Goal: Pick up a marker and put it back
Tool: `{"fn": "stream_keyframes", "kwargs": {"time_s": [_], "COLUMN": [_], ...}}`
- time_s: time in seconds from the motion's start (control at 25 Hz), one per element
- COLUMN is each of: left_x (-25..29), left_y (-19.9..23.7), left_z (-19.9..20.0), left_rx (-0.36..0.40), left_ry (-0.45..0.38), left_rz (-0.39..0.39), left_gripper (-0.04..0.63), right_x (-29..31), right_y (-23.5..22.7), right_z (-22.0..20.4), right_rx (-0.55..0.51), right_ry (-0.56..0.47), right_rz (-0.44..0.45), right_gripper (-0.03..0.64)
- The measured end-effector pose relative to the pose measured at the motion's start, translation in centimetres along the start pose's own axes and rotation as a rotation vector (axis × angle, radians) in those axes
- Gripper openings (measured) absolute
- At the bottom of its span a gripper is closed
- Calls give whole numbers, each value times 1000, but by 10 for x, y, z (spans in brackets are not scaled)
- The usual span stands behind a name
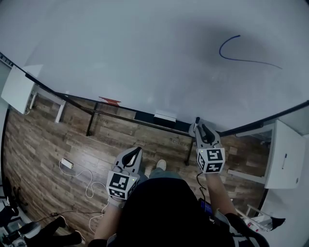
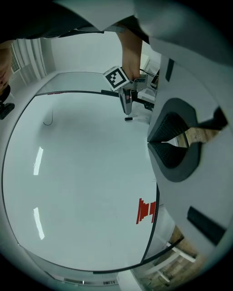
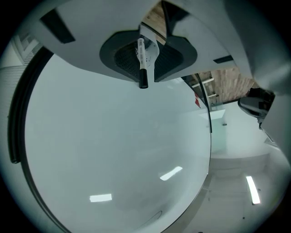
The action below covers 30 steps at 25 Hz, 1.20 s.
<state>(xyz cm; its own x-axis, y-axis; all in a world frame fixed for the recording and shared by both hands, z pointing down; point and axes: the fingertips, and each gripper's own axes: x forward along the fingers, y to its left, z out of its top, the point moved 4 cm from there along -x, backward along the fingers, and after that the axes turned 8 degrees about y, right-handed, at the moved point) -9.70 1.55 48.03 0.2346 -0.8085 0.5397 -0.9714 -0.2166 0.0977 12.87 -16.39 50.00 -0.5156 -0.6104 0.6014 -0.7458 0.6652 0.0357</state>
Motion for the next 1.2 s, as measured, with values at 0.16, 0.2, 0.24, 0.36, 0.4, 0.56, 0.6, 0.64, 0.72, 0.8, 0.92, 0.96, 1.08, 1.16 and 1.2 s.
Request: {"fn": "stream_keyframes", "kwargs": {"time_s": [0.16, 0.2, 0.24, 0.36, 0.4, 0.56, 0.6, 0.64, 0.72, 0.8, 0.92, 0.96, 1.08, 1.16, 1.2], "left_x": [8, 9, 10, 16, 19, 26, 28, 29, 31, 34, 36, 36, 39, 42, 43], "left_y": [12, 15, 17, 26, 28, 34, 35, 37, 41, 43, 46, 48, 50, 50, 50], "left_z": [1, 2, 4, 10, 10, 14, 15, 16, 17, 19, 19, 20, 24, 27, 28], "left_rx": [-7, -5, -4, 7, 13, 20, 23, 24, 23, 29, 36, 36, 42, 51, 57], "left_ry": [4, 7, 7, 5, 7, 15, 16, 20, 31, 28, 30, 32, 26, 18, 14], "left_rz": [-10, -14, -15, -34, -46, -70, -77, -80, -83, -95, -117, -121, -141, -159, -170], "left_gripper": [21, 21, 22, 23, 21, 21, 22, 21, 21, 21, 21, 21, 21, 21, 21], "right_x": [16, 19, 22, 30, 33, 37, 37, 37, 36, 34, 28, 26, 15, 7, 1], "right_y": [0, 0, -1, -2, -2, -5, -5, -6, -7, -7, -6, -5, -5, -4, -4], "right_z": [0, 0, 0, 2, 2, 2, 2, 2, 3, 5, 8, 10, 17, 21, 23], "right_rx": [-3, -4, -7, -6, -3, 4, 6, 8, 14, 20, 32, 36, 58, 73, 80], "right_ry": [55, 66, 76, 99, 107, 130, 133, 135, 136, 130, 111, 102, 73, 51, 41], "right_rz": [-23, -28, -35, -60, -69, -106, -114, -123, -138, -146, -155, -159, -164, -172, -180], "right_gripper": [110, 110, 110, 110, 110, 110, 109, 106, 97, 95, 94, 94, 94, 92, 92]}}
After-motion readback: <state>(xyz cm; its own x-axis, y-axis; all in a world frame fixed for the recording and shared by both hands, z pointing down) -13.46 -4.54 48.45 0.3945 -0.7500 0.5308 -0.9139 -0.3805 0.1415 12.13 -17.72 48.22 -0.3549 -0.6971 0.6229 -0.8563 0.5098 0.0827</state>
